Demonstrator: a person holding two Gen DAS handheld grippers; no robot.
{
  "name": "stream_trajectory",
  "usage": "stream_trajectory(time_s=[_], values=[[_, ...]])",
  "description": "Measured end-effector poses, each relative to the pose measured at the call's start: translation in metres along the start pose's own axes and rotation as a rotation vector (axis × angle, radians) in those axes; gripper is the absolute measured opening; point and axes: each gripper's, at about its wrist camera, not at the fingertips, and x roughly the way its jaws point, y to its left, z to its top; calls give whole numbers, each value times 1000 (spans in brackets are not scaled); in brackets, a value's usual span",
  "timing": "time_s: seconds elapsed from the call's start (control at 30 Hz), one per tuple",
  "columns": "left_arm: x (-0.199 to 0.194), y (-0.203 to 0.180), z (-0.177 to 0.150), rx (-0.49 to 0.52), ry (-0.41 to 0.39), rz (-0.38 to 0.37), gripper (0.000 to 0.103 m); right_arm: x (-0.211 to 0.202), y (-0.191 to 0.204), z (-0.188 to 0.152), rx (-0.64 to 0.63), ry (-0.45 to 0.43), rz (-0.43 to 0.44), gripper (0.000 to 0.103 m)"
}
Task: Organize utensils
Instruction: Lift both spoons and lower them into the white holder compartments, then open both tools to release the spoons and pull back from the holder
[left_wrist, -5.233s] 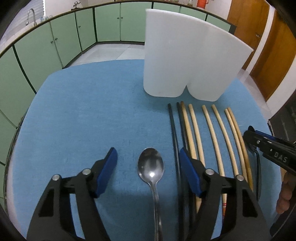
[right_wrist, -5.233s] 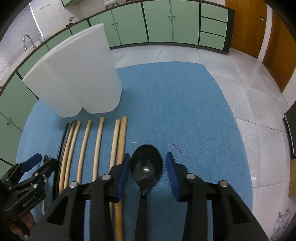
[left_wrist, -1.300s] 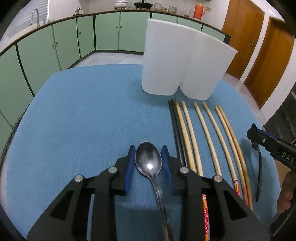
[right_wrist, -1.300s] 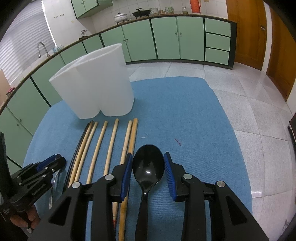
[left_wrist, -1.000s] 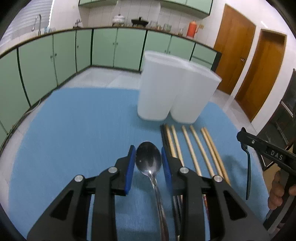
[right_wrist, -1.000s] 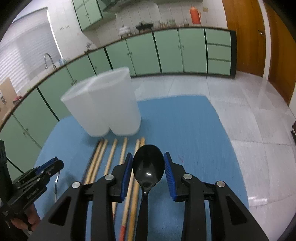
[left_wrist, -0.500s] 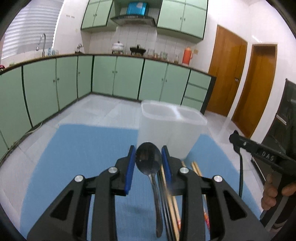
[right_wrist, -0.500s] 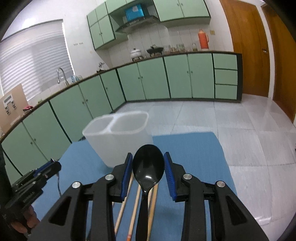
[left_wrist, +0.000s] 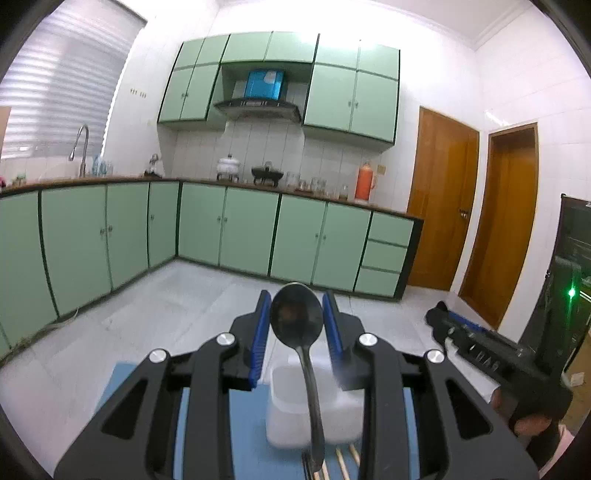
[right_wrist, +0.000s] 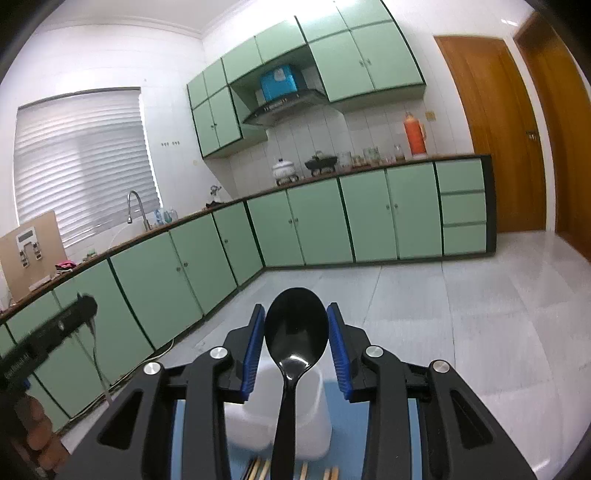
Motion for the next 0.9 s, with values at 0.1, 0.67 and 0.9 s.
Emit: stream_trajectory(time_s=[0.1,0.67,0.9], values=[[24,-6,12,2,-27,-9,27,22,4,14,-14,-38,1,34],[110,-4,-47,39,74,6,28,92,-13,-32,14,29,17,35],[93,7,-62,31,78,13,42,67,-12,-38,21,22,40,41]])
